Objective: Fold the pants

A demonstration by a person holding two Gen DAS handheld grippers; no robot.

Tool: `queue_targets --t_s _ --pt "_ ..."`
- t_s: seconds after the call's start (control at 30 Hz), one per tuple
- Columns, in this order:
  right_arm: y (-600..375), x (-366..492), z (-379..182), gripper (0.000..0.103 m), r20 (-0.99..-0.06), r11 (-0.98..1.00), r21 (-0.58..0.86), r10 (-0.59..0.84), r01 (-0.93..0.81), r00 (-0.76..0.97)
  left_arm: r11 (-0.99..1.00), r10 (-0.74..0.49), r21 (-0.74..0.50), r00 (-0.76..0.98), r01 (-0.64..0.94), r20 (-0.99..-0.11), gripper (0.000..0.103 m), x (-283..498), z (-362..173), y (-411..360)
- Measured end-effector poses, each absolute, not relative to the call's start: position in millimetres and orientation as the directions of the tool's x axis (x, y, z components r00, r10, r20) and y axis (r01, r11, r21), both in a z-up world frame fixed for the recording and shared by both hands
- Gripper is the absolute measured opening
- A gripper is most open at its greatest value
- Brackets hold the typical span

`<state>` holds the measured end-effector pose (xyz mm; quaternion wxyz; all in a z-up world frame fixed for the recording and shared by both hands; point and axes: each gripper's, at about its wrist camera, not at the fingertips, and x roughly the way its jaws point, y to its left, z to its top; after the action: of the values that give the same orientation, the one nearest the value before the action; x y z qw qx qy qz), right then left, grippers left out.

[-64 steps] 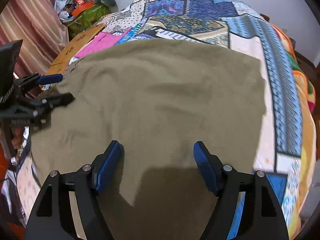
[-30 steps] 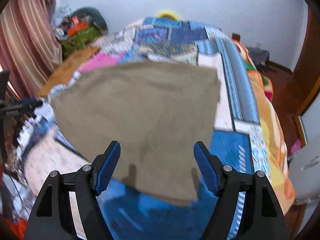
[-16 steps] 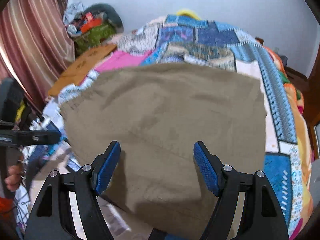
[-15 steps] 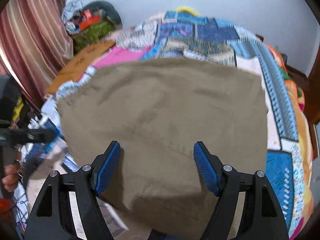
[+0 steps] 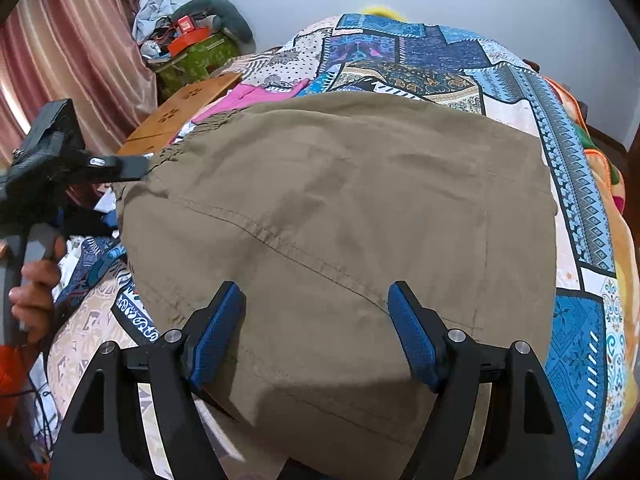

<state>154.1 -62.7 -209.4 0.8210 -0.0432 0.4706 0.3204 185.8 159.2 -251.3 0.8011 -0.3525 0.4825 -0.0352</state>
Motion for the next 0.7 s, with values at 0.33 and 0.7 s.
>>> queue_targets --t_s 0.33,0.7 --pt "-71.6 150.0 -206.2 0.073 -0.795 0.799 0.252 0.493 -0.546 0.354 0.941 -0.089 -0.259 0.576 -0.22 -0.813 0.035 162.1 -217.5 133.7" --pt "-115.4 123.8 -201.4 0.072 -0.786 0.826 0.3 0.498 -0.477 0.367 0.954 0.216 0.045 0.574 -0.297 -0.79 0.034 107.7 -201.0 149.0"
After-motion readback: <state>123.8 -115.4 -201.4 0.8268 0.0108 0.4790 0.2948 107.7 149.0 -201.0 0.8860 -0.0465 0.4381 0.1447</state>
